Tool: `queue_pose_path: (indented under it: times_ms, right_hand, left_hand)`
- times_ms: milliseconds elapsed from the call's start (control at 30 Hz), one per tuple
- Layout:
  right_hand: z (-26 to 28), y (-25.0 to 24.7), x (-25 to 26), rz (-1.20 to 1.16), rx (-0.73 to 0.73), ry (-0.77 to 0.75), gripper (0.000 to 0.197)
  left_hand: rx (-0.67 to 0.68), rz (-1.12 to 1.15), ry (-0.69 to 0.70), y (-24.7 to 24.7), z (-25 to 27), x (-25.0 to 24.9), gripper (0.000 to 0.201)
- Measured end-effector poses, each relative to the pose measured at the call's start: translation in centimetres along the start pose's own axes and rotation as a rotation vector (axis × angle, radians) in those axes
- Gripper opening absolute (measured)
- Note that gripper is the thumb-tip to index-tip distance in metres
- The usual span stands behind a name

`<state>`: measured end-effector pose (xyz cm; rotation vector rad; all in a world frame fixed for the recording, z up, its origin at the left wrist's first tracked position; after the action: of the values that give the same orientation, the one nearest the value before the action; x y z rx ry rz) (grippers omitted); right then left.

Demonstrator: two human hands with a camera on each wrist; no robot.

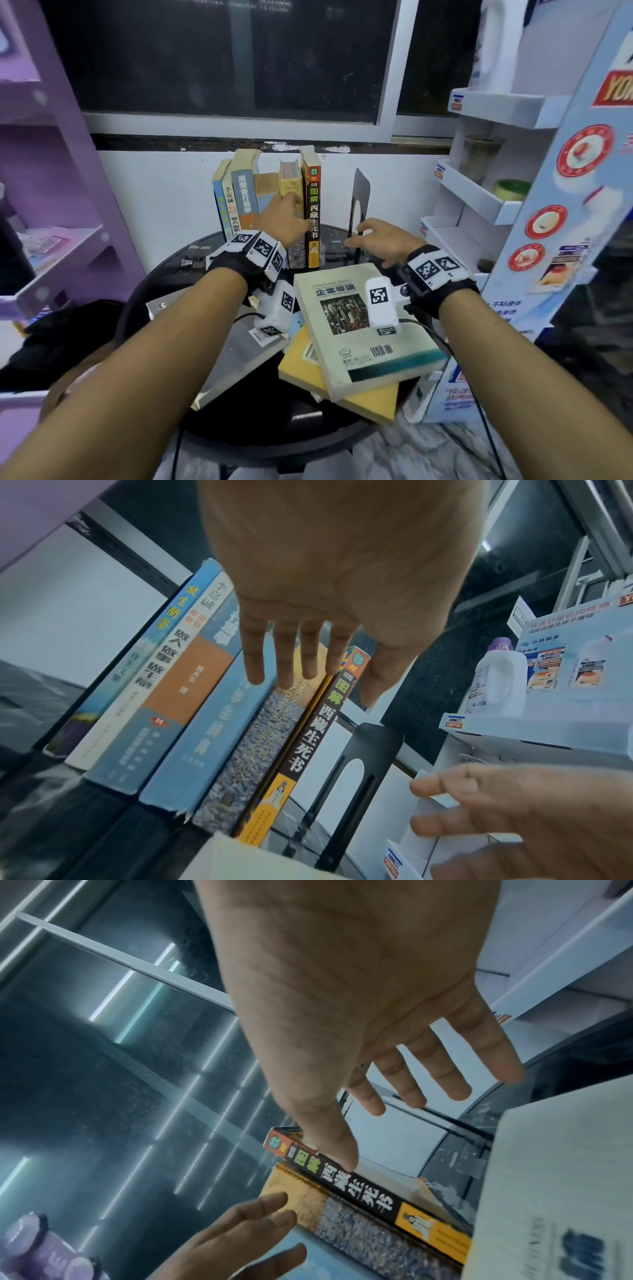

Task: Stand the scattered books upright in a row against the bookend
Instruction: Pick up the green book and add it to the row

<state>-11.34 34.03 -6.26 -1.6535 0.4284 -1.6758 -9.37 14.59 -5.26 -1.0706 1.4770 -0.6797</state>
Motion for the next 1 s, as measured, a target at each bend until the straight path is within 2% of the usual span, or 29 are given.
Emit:
queue_pose_path:
  times_ms: [133, 300, 367, 400, 500, 600, 667, 800, 867, 933, 1000]
  right_hand:
    - [1.2, 0.2, -1.4, 0.082, 0.071, 0.046, 0.055]
    - [1.8, 0.7, -3.2, 0.124, 0.133, 0.097, 0.034]
    - [2.3, 0.8, -3.8, 0.151, 0.144, 0.105, 0.034]
    - [2.4, 0.9, -4.0, 0.164, 0.154, 0.113, 0.035]
    - [2.7, 1.1, -4.9, 0.187, 0.184, 0.130, 0.058]
    - [3.4, 1.3, -5.2, 0.171, 0.170, 0.154, 0.067]
    - [3.6, 1.3, -5.3, 0.159, 0.166, 0.151, 0.062]
    - [3.8, 1.3, -5.8, 0.136, 0.172, 0.140, 0.039]
    - [4.2, 1.3, -5.9, 0.143, 0.169, 0.149, 0.023]
    - [4.5, 1.2, -6.0, 0.158, 0.172, 0.159, 0.027]
    - [4.7, 1.2, -5.9, 0.176, 0.182, 0.170, 0.044]
  left_hand:
    - [0.145, 0.014, -0.050, 1.6, 1.3, -0.2, 0.057]
    - [0.334, -0.011, -0.175, 4.0, 2.6, 0.4, 0.059]
    - [0.388, 0.038, -0.223, 4.9, 3.2, 0.6, 0.052]
    - [0.406, 0.057, -0.248, 5.4, 3.5, 0.8, 0.056]
    - [0.440, 0.075, -0.296, 6.5, 4.1, 1.0, 0.078]
    - [0.471, 0.099, -0.325, 7.0, 4.8, 0.9, 0.068]
    - [0.481, 0.124, -0.336, 7.4, 5.1, 0.8, 0.066]
    - [0.491, 0.136, -0.384, 8.2, 5.4, 0.8, 0.091]
    - [0.512, 0.083, -0.371, 8.1, 5.8, 0.5, 0.094]
    - [0.529, 0.027, -0.343, 7.8, 6.1, 0.3, 0.093]
    - [0.538, 0.043, -0.336, 7.8, 6.1, 0.5, 0.094]
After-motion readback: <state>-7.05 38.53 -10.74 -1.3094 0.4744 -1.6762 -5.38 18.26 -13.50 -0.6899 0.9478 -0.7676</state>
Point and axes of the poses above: each hand's wrist, its own z-axis away from the middle knuckle, its own y-axis out of the palm, x = y × z, the point moved 3 cm from there along -z, towards the middle knuckle, and after that the axes turned 8 degrees about -z, right-handed, at the moved point
